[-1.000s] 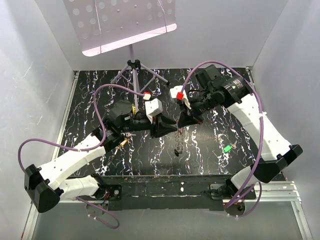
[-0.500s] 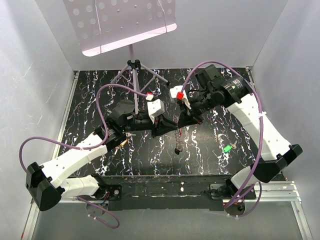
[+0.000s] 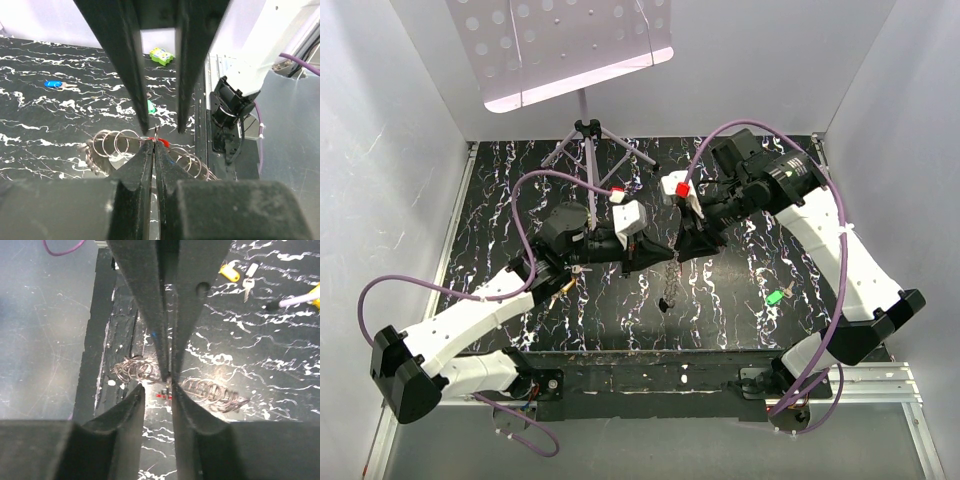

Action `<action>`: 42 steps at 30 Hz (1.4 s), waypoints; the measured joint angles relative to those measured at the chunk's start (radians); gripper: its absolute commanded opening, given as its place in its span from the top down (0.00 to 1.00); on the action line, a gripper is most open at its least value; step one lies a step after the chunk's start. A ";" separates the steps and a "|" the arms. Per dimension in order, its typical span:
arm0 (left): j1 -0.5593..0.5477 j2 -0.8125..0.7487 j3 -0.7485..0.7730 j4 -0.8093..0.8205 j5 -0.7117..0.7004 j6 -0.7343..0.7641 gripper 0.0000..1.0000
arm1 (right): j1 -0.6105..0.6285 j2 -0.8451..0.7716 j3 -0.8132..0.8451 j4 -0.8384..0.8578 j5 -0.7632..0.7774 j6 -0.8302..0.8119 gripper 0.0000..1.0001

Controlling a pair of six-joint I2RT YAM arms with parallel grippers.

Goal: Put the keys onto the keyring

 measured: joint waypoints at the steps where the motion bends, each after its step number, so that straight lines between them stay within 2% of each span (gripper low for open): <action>1: 0.001 -0.009 -0.015 0.017 -0.003 -0.015 1.00 | -0.004 0.000 0.006 -0.003 -0.011 -0.001 0.61; 6: -0.002 -0.082 -0.138 0.157 -0.014 -0.114 1.00 | -0.075 0.001 0.090 0.009 -0.101 -0.002 0.60; 10: -0.002 -0.123 -0.230 0.334 -0.042 -0.216 1.00 | -0.161 -0.014 0.109 0.023 -0.213 -0.002 0.60; 15: -0.002 -0.127 -0.290 0.528 -0.081 -0.313 1.00 | -0.176 -0.093 -0.037 0.036 -0.341 -0.001 0.59; 19: -0.002 -0.124 -0.294 0.618 -0.097 -0.353 1.00 | -0.175 -0.163 -0.176 0.073 -0.407 0.022 0.59; 42: -0.004 -0.087 -0.296 0.755 -0.115 -0.423 1.00 | -0.167 -0.134 -0.168 0.281 -0.434 0.194 0.62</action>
